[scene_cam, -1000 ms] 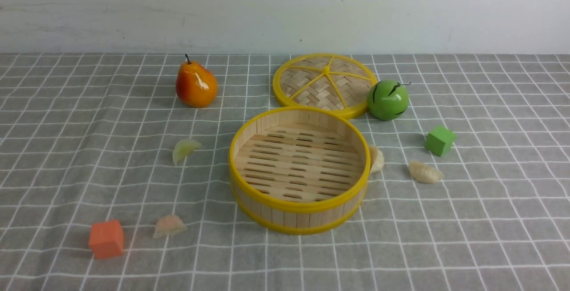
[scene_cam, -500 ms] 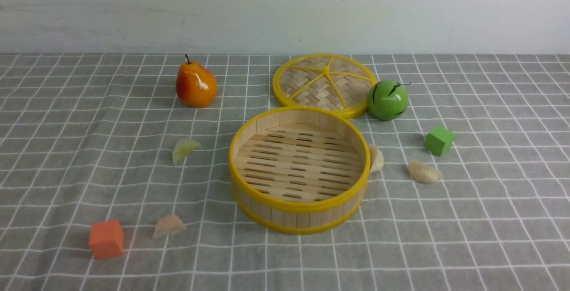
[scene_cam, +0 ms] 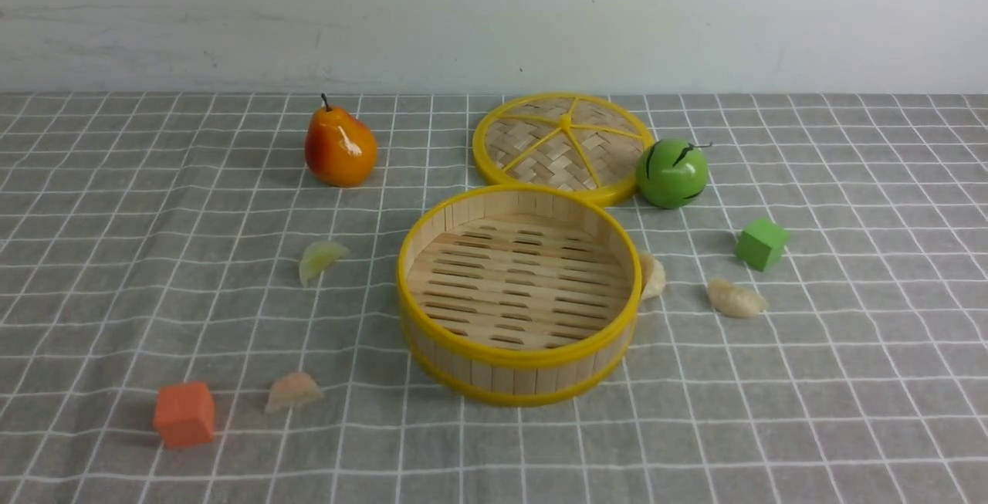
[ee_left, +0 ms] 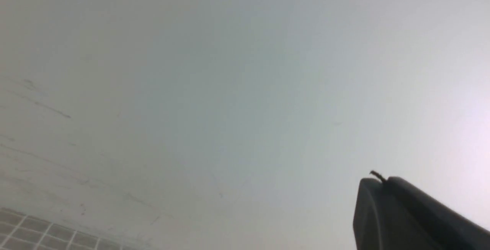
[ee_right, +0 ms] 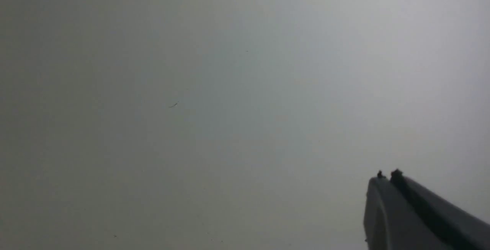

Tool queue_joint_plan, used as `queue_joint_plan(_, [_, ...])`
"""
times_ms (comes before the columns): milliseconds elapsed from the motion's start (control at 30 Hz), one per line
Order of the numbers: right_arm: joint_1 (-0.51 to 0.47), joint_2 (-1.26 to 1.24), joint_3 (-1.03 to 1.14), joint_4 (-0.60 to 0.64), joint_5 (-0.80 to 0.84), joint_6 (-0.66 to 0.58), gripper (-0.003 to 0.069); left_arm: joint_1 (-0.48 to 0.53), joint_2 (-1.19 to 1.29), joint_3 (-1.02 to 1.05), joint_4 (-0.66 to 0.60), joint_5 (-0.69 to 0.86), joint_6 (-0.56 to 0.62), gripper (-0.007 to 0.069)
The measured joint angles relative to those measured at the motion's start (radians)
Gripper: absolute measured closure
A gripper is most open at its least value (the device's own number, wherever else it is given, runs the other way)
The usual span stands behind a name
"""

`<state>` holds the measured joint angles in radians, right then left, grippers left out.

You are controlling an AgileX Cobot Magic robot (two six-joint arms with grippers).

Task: Put the dumplings into the steamer on the table with the grey tablecloth.
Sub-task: 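Reach for and grasp a dumpling on the table with the left gripper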

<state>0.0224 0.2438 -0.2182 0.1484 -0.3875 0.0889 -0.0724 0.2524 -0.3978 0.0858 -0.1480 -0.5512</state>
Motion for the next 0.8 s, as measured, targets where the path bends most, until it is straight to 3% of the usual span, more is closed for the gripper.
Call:
queue_joint_plan(133, [0.0, 0.168, -0.104, -0.042, 0.097, 0.0, 0.0669, -0.001, 0.223, -0.125, 0.029, 0.045, -0.011, 0.0638])
queue_joint_plan(167, [0.0, 0.263, -0.146, -0.089, 0.198, 0.0, 0.0666, -0.003, 0.335, -0.169, 0.034, 0.074, -0.042, 0.0638])
queue_joint_plan(267, [0.017, 0.459, -0.199, -0.138, 0.356, 0.012, 0.0664, -0.014, 0.527, -0.285, 0.035, 0.214, -0.086, 0.0638])
queue_joint_plan(333, [0.072, 0.588, -0.275, -0.155, 0.521, 0.025, 0.0664, -0.048, 0.642, -0.381, 0.035, 0.389, -0.075, 0.0638])
queue_joint_plan(533, [0.256, 0.872, -0.549, -0.165, 0.941, -0.127, 0.0664, -0.16, 0.956, -0.62, 0.015, 0.789, 0.189, 0.0638])
queue_joint_plan(667, [0.303, 0.981, -0.642, -0.129, 1.051, -0.191, 0.0664, -0.17, 1.144, -0.729, -0.014, 0.89, 0.258, 0.0638])
queue_joint_plan(800, [0.308, 1.021, -0.662, -0.075, 1.089, -0.235, 0.0663, -0.171, 1.309, -0.841, 0.013, 0.849, 0.331, 0.0603])
